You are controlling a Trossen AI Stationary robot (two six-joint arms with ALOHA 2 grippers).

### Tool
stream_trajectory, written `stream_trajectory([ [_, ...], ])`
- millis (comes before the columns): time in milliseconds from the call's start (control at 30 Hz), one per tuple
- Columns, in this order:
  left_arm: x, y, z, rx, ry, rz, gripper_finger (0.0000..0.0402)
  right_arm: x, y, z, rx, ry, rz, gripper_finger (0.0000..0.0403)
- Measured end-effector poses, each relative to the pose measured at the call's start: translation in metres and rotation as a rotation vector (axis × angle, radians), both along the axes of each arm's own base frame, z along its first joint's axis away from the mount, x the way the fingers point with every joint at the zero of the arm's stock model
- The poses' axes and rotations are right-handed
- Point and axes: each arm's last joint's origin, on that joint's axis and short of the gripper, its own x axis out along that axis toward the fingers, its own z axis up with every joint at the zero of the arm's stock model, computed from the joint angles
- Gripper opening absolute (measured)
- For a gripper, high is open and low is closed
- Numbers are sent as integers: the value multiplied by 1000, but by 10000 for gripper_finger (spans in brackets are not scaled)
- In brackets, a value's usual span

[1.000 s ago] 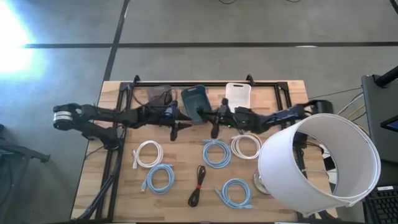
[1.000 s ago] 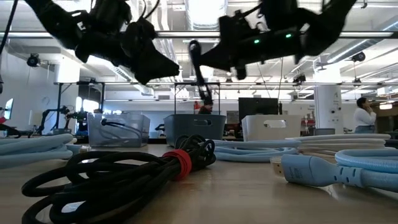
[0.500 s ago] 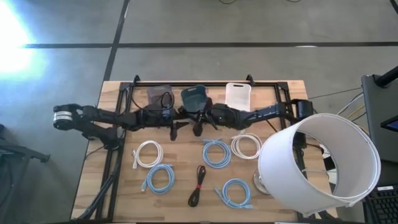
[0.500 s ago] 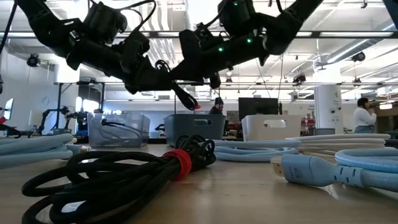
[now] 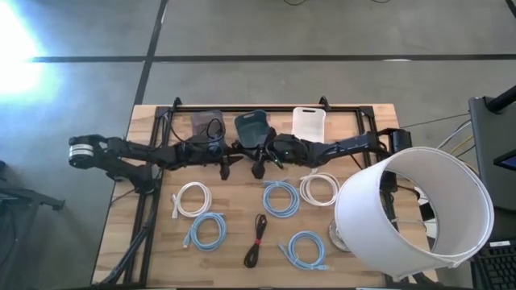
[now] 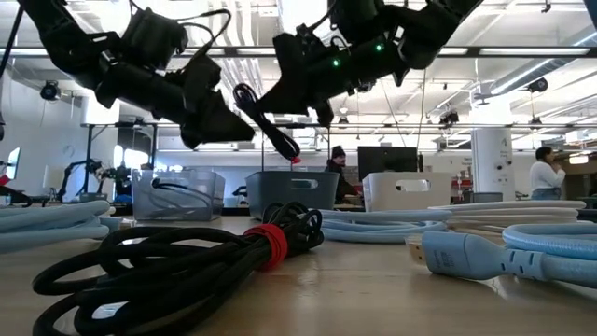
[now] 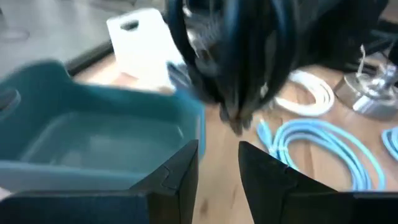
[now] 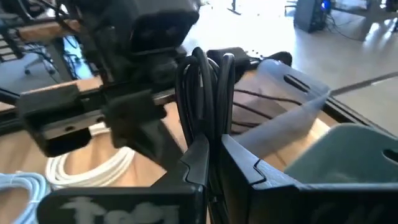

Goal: Sort HDMI cables
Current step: Put the top black HDMI cable into the black bin

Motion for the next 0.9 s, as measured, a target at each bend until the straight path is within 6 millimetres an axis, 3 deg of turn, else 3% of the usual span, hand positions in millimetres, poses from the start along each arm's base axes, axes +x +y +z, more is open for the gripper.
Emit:
stream_trajectory([
  [600,3,-5,12,26,-119,-111,115,3,2,9,6,-46,95,20],
  [900,3,-5,8,10,-81,-83,43,2,2,6,53,-20,81,56],
])
